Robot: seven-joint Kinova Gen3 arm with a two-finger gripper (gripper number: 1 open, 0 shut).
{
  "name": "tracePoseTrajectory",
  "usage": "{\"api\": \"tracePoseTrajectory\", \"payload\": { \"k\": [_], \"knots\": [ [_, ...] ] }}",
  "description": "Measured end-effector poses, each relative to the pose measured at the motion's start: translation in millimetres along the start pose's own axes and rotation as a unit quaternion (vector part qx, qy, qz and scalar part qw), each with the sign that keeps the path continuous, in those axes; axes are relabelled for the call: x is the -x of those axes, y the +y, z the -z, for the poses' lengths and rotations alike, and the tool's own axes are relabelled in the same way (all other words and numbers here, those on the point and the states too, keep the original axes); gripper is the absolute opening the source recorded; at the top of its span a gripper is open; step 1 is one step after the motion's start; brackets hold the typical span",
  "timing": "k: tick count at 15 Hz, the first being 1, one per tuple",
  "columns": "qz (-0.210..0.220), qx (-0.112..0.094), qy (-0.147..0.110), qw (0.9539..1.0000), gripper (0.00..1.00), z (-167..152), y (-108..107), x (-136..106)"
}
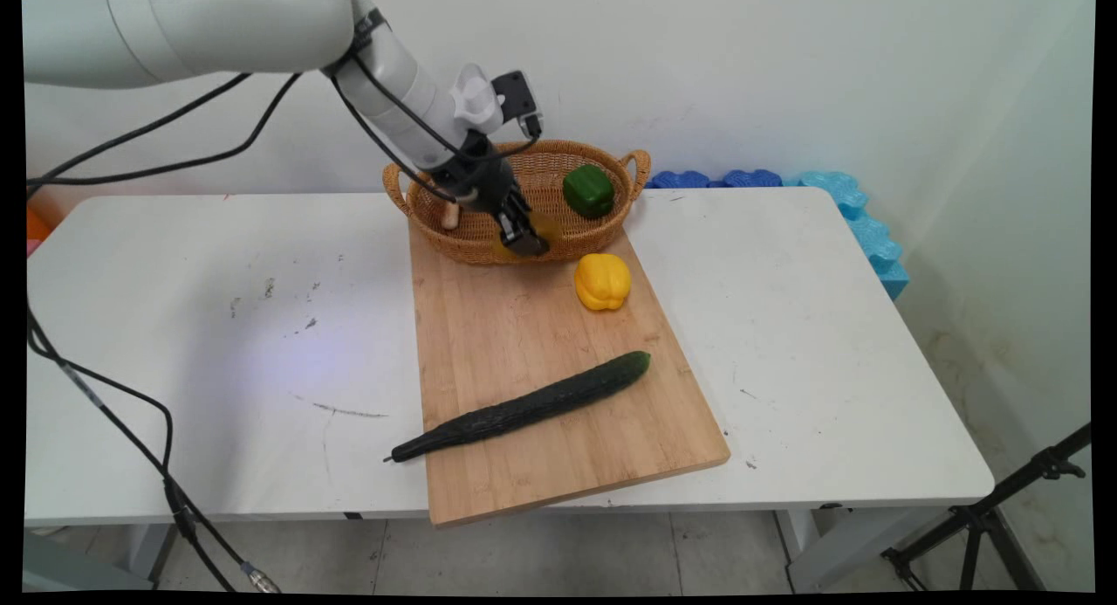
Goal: Place the picked object on the cutting board
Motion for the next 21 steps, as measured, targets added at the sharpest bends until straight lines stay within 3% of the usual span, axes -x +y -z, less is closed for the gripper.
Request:
{"api": "tracePoseTrajectory", "payload": {
  "k": [10, 18, 19, 21],
  "knots": [
    [0.091, 0.021, -0.007, 0.9956, 0.0, -33, 41, 26],
    [0.129, 0.031, -0.011, 0.9912, 0.0, -55, 58, 37],
    [0.13, 0.032, -0.011, 0.9909, 1.0, -56, 59, 38],
    [0.133, 0.032, -0.01, 0.9906, 1.0, -59, 60, 40]
  ]
}}
